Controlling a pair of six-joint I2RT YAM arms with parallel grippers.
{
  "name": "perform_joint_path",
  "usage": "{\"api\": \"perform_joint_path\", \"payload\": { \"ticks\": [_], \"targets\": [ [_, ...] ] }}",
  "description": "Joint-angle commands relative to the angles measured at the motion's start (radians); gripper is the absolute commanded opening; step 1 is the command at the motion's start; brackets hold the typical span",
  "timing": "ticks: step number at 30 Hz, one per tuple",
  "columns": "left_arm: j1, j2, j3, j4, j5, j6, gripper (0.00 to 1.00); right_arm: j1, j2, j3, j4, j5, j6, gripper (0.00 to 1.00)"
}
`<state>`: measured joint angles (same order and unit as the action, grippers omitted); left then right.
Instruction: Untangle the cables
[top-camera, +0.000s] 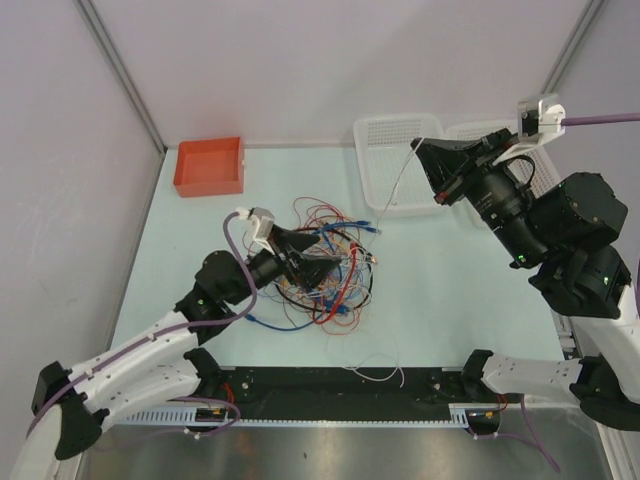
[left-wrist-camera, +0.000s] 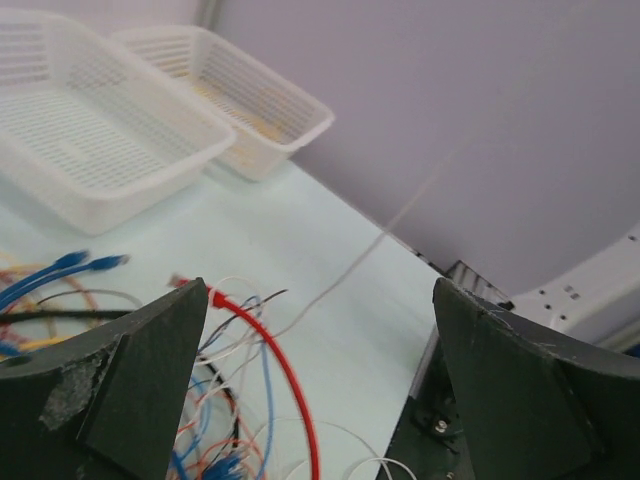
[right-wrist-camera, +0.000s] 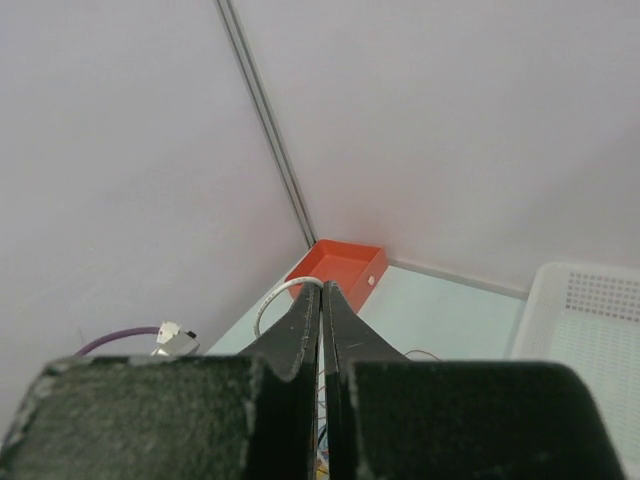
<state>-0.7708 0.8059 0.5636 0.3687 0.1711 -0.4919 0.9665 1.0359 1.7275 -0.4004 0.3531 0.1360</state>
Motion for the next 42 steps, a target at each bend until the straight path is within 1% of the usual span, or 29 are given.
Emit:
{"api": "perform_joint_path", "payload": {
  "ticks": [1, 2, 4, 7, 10, 11, 13, 14, 15, 18, 22, 24, 25, 26, 27, 30, 31, 32, 33, 34, 36, 37, 38, 39, 40, 42],
  "targets": [
    [-0.132, 0.050, 0.001, 0.283, 0.045, 0.087, 1.00, 0.000, 0.026, 0.098, -0.049, -0.003, 0.024, 0.00],
    [-0.152, 0.070, -0.001, 0.301, 0.039, 0.134, 1.00, 0.001, 0.032, 0.110, -0.058, -0.003, 0.027, 0.00],
    [-0.203, 0.093, -0.001, 0.344, 0.027, 0.174, 1.00, 0.000, 0.041, 0.133, -0.080, -0.005, 0.036, 0.00],
    [-0.231, 0.159, 0.012, 0.381, 0.016, 0.222, 1.00, 0.000, 0.039, 0.133, -0.084, -0.014, 0.057, 0.00],
    [-0.240, 0.203, 0.027, 0.392, 0.001, 0.239, 0.93, 0.000, 0.042, 0.138, -0.087, -0.035, 0.082, 0.00],
    [-0.240, 0.229, 0.036, 0.403, -0.008, 0.243, 0.88, 0.000, 0.042, 0.139, -0.092, -0.045, 0.086, 0.00],
    [-0.240, 0.259, 0.054, 0.406, -0.051, 0.259, 0.84, 0.001, 0.041, 0.139, -0.094, -0.054, 0.105, 0.00],
    [-0.240, 0.281, 0.059, 0.409, -0.068, 0.263, 0.80, 0.001, 0.042, 0.139, -0.097, -0.066, 0.111, 0.00],
    [-0.240, 0.291, 0.065, 0.415, -0.103, 0.277, 0.78, 0.001, 0.042, 0.138, -0.097, -0.069, 0.116, 0.00],
    [-0.240, 0.328, 0.087, 0.437, -0.143, 0.297, 0.72, 0.005, 0.039, 0.129, -0.104, -0.077, 0.129, 0.00],
    [-0.240, 0.391, 0.140, 0.449, -0.142, 0.311, 0.66, 0.006, 0.026, 0.098, -0.092, -0.083, 0.145, 0.00],
    [-0.240, 0.412, 0.162, 0.447, -0.133, 0.311, 0.53, 0.006, 0.018, 0.084, -0.091, -0.088, 0.151, 0.00],
    [-0.240, 0.427, 0.185, 0.429, -0.131, 0.314, 0.43, 0.008, 0.016, 0.081, -0.094, -0.083, 0.154, 0.00],
    [-0.240, 0.432, 0.199, 0.411, -0.134, 0.317, 0.09, 0.008, 0.009, 0.073, -0.094, -0.080, 0.152, 0.00],
    [-0.240, 0.434, 0.211, 0.388, -0.140, 0.323, 0.00, 0.008, 0.006, 0.069, -0.095, -0.078, 0.154, 0.00],
    [-0.242, 0.412, 0.246, 0.297, -0.168, 0.313, 0.00, 0.008, -0.020, 0.044, -0.098, -0.060, 0.152, 0.00],
    [-0.240, 0.385, 0.277, 0.209, -0.235, 0.294, 0.00, 0.008, -0.031, 0.035, -0.103, -0.048, 0.149, 0.00],
    [-0.237, 0.372, 0.306, 0.140, -0.269, 0.271, 0.00, 0.008, -0.052, 0.023, -0.104, -0.040, 0.145, 0.00],
    [-0.232, 0.360, 0.344, -0.023, -0.301, 0.238, 0.00, 0.008, -0.066, -0.012, -0.106, -0.031, 0.145, 0.03],
    [-0.223, 0.352, 0.439, -0.109, -0.321, 0.221, 0.00, 0.008, -0.080, -0.032, -0.107, -0.014, 0.142, 0.36],
    [-0.179, 0.331, 0.537, -0.248, -0.311, 0.185, 0.00, 0.008, -0.131, -0.118, -0.107, 0.007, 0.148, 0.63],
    [-0.165, 0.323, 0.615, -0.333, -0.305, 0.179, 0.00, 0.008, -0.151, -0.156, -0.110, 0.033, 0.163, 0.81],
    [-0.145, 0.308, 0.651, -0.359, -0.291, 0.177, 0.00, 0.009, -0.166, -0.193, -0.110, 0.043, 0.177, 0.86],
    [-0.140, 0.305, 0.688, -0.414, -0.289, 0.180, 0.00, 0.008, -0.181, -0.228, -0.110, 0.050, 0.188, 0.89],
    [-0.136, 0.305, 0.767, -0.439, -0.292, 0.185, 0.00, 0.008, -0.206, -0.299, -0.112, 0.050, 0.201, 0.92],
    [-0.131, 0.325, 0.856, -0.528, -0.298, 0.196, 0.00, 0.008, -0.217, -0.357, -0.106, 0.035, 0.255, 0.94]
  ]
}}
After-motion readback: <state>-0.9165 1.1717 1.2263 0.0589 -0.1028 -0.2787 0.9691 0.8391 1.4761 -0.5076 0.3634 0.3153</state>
